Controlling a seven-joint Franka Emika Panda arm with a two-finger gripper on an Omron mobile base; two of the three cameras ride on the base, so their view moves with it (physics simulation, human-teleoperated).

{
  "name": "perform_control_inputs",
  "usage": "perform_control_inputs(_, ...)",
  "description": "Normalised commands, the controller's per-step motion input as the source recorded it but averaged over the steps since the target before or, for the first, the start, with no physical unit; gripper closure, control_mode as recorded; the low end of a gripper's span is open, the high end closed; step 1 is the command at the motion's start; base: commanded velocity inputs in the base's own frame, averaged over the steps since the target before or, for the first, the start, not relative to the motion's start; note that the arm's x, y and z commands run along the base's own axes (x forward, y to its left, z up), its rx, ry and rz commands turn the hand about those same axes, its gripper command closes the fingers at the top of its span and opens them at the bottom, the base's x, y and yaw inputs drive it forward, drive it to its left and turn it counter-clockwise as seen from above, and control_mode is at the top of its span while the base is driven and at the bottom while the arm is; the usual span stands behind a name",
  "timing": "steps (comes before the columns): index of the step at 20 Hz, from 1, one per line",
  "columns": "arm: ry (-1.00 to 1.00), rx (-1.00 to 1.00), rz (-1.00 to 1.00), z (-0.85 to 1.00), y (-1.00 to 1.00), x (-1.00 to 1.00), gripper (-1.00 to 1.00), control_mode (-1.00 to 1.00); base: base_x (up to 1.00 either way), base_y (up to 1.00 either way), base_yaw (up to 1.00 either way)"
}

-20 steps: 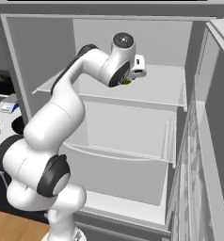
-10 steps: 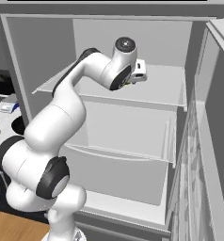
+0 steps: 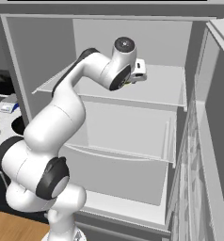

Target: Grab a lemon wedge from the fridge and one ice cube from the ice bowl, and put them in the glass of lemonade.

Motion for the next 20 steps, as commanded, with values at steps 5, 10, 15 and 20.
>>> perform_control_inputs(5, 0.0, -0.01, 0.0, 0.05, 0.0, -0.01, 1.0, -1.0, 0.0, 0.0, 0.0)
perform_control_inputs(10, 0.0, 0.0, 0.0, 0.0, 0.0, -0.08, 1.0, -1.0, 0.0, 0.0, 0.0)
perform_control_inputs(15, 0.0, 0.0, 0.0, 0.0, 0.0, -0.17, 1.0, -1.0, 0.0, 0.0, 0.0)
perform_control_inputs(20, -0.04, 0.0, 0.0, 0.15, -0.03, -0.87, 1.0, -1.0, 0.0, 0.0, 0.0)
